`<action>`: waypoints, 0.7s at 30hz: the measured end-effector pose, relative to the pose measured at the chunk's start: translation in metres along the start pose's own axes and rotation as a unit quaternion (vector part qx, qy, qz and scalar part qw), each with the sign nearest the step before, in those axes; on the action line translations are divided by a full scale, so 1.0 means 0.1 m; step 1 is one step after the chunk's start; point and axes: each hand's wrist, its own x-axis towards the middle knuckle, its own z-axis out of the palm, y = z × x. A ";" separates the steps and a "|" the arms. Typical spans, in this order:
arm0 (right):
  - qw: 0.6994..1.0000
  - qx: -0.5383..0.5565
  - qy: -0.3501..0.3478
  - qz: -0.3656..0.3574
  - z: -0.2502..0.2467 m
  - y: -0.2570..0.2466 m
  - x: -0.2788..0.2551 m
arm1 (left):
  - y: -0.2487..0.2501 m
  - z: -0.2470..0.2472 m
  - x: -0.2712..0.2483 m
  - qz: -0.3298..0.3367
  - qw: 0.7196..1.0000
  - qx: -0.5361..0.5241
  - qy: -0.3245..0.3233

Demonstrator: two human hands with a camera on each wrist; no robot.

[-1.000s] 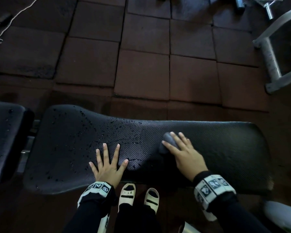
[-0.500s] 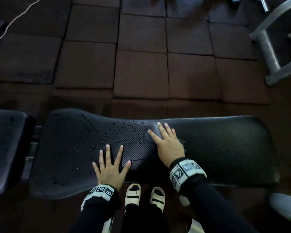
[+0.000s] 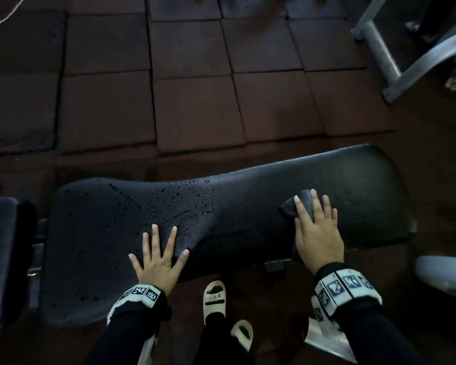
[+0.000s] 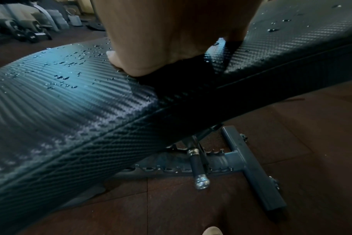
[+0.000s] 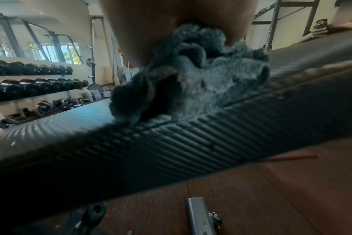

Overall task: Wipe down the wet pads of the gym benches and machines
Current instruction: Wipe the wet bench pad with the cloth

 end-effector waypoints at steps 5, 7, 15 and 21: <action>0.999 0.045 0.019 0.009 0.12 -0.42 0.29 | -0.01 0.02 0.02 0.000 1.000 -0.010 0.002; 0.999 0.041 0.017 -0.025 0.21 -0.66 0.33 | -0.01 0.02 0.02 0.002 1.000 -0.014 0.009; 0.975 0.004 0.034 -0.221 0.66 -1.09 -0.41 | -0.02 0.02 0.06 0.003 1.000 -0.022 -0.008; 0.974 -0.006 0.096 -0.204 0.73 -0.38 -0.76 | -0.03 0.00 0.06 0.014 0.999 -0.024 -0.023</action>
